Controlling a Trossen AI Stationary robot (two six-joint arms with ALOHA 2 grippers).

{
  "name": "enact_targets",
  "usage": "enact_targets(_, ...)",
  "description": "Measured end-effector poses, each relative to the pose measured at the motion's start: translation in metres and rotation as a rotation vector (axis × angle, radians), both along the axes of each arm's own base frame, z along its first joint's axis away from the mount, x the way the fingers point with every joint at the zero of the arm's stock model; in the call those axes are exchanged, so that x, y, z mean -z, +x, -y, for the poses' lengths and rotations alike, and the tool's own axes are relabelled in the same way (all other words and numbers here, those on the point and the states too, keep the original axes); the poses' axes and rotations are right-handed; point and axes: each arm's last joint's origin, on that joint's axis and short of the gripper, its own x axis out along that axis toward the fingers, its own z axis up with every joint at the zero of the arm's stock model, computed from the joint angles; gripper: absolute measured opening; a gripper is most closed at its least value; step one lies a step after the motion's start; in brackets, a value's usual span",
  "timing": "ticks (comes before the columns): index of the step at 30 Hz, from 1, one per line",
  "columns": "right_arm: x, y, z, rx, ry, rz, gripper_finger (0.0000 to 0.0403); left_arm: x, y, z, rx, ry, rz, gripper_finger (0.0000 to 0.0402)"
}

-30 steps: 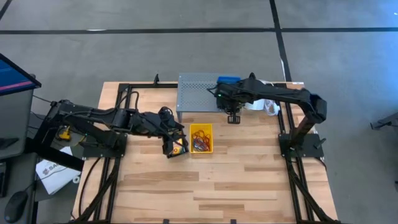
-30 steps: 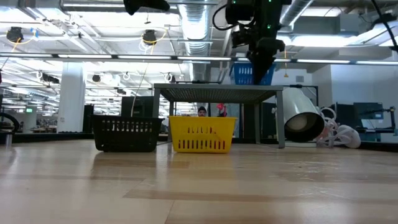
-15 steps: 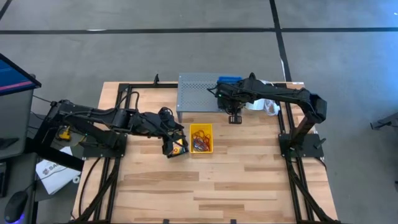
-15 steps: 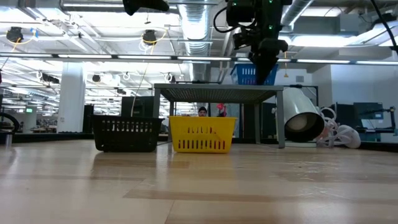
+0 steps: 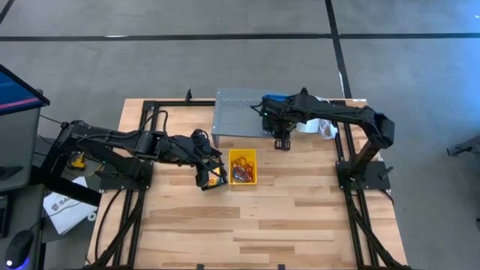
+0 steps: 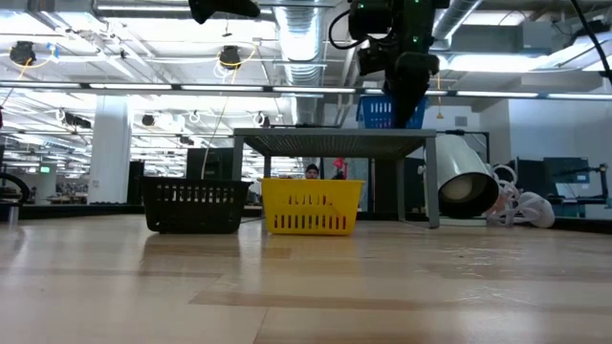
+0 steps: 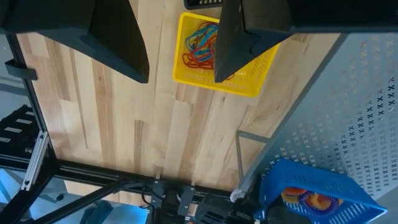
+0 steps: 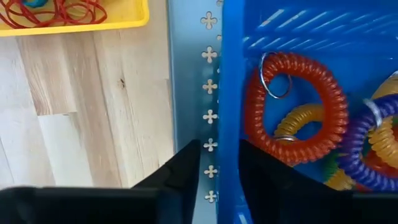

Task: Pick & Place Office Desk Supplies
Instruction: Put the blue basket on the shelf, then put the yellow basket on the shelf

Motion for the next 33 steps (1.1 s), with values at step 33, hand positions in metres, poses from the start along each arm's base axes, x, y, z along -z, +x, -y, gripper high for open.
enact_targets(33, -0.024, 0.000, -0.004, 0.099, 0.115, 0.063, 0.0182, 0.000, 0.000, 0.000, 0.001, -0.001, 0.000, 0.0176)
